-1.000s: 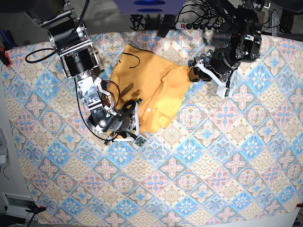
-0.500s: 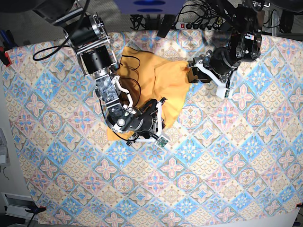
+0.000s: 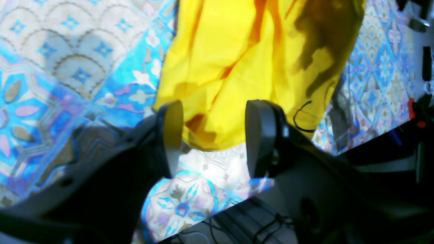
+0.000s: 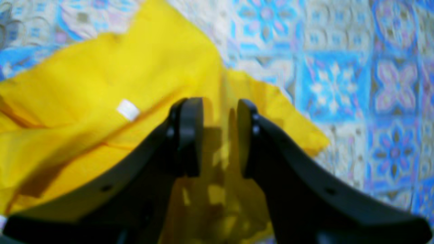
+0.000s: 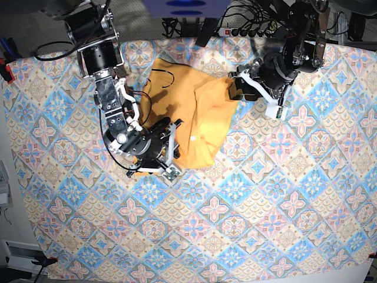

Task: Fold the T-shirt properly
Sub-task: 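Move the left gripper to the shirt's opposite edge and pinch it, then grasp the shirt's edges with both grippers and pull them apart, then release the left gripper and lift it away from the shirt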

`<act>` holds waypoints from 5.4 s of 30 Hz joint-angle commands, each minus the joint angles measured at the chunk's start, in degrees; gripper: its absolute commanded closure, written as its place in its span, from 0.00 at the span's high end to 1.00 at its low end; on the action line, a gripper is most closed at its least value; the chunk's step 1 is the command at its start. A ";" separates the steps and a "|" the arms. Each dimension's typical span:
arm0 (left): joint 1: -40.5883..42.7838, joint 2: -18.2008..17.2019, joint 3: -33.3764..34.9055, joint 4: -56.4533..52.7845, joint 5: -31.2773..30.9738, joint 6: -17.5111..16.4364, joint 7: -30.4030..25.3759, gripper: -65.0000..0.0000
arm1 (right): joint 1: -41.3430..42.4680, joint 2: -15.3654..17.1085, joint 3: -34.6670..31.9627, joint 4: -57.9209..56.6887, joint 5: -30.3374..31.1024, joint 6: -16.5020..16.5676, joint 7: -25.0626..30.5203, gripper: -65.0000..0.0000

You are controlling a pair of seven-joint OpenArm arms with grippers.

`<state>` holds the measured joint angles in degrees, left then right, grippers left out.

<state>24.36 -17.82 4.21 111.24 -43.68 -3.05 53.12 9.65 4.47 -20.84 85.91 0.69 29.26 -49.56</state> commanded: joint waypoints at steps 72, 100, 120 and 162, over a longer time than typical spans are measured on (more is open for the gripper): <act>-3.39 2.22 19.92 2.12 17.18 12.76 -5.69 0.27 | -0.99 6.12 0.93 -1.12 0.85 -0.11 3.89 0.08; -5.68 5.56 7.97 -2.45 23.24 12.76 -5.61 0.27 | -2.40 6.04 1.90 1.87 0.85 -0.11 4.15 0.08; 1.44 5.65 19.48 -0.69 23.15 12.59 -5.61 0.18 | 6.39 5.86 3.92 -19.14 0.67 -0.11 14.88 0.07; -28.80 7.85 23.53 -33.57 23.42 12.76 -13.52 0.17 | -16.02 13.51 8.84 9.52 0.67 -0.11 10.57 0.07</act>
<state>-3.64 -9.45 28.01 76.73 -20.58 9.67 40.47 -6.94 17.39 -12.25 94.56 1.06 29.21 -39.94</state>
